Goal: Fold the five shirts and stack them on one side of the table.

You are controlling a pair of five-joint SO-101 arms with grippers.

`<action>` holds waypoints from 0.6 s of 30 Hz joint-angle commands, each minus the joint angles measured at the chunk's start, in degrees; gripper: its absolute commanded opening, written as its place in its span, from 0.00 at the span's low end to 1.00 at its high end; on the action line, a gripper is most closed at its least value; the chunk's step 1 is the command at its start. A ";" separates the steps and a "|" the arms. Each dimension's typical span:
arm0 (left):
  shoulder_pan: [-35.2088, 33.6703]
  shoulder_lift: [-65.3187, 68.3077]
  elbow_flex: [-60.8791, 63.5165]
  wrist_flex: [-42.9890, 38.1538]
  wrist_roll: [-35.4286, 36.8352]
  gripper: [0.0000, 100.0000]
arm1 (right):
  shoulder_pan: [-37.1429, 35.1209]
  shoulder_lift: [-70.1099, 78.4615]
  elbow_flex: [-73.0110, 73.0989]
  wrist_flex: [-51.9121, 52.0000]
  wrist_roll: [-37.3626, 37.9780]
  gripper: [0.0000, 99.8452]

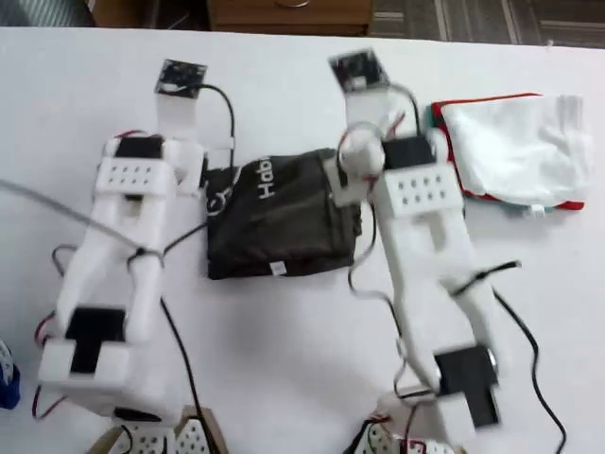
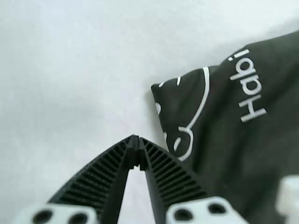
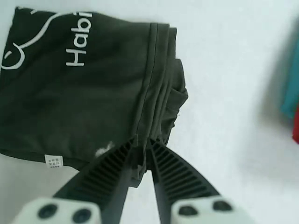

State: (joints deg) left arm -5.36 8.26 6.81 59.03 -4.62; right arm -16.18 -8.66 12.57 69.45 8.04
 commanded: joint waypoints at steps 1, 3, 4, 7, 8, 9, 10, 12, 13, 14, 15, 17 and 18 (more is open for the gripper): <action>0.62 7.38 -9.10 -0.35 1.85 0.03 | -0.57 -6.99 16.26 -11.91 0.00 0.02; 1.76 12.13 -13.32 0.97 1.93 0.03 | -1.45 -6.73 20.48 -15.52 0.00 0.02; 2.37 14.24 -15.25 1.85 2.02 0.03 | -1.80 -6.37 21.98 -16.75 0.00 0.02; 3.52 20.04 -20.97 3.96 2.11 0.03 | -3.74 -5.14 23.03 -18.24 0.00 0.02; 3.69 21.63 -22.73 4.40 2.11 0.03 | -4.26 -4.97 22.77 -18.33 0.00 0.02; 3.69 23.03 -24.48 4.84 2.20 0.03 | -4.79 -4.88 22.24 -18.59 0.00 0.02; 3.69 24.26 -26.15 5.36 2.64 0.03 | -5.05 -4.88 21.71 -18.59 0.09 0.02; 3.60 26.29 -29.32 6.77 4.66 0.03 | -5.23 -4.53 20.31 -18.33 0.09 0.02; 3.52 27.16 -30.81 7.74 5.19 0.03 | -5.23 -4.35 19.87 -18.51 0.09 0.02; 3.52 27.96 -32.13 8.62 5.19 0.03 | -5.23 -4.26 19.69 -18.59 0.09 0.02; 3.60 28.75 -33.19 9.41 5.27 0.03 | -5.23 -4.09 19.69 -18.59 0.09 0.02; 3.69 30.07 -34.59 10.02 5.27 0.03 | -5.23 -2.68 19.69 -18.59 0.09 0.02; 3.69 30.77 -35.12 10.02 5.27 0.03 | -4.97 -1.45 19.69 -18.59 0.09 0.02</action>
State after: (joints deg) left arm -2.20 38.86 -24.66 68.26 0.22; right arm -20.92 -11.47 34.64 51.87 8.04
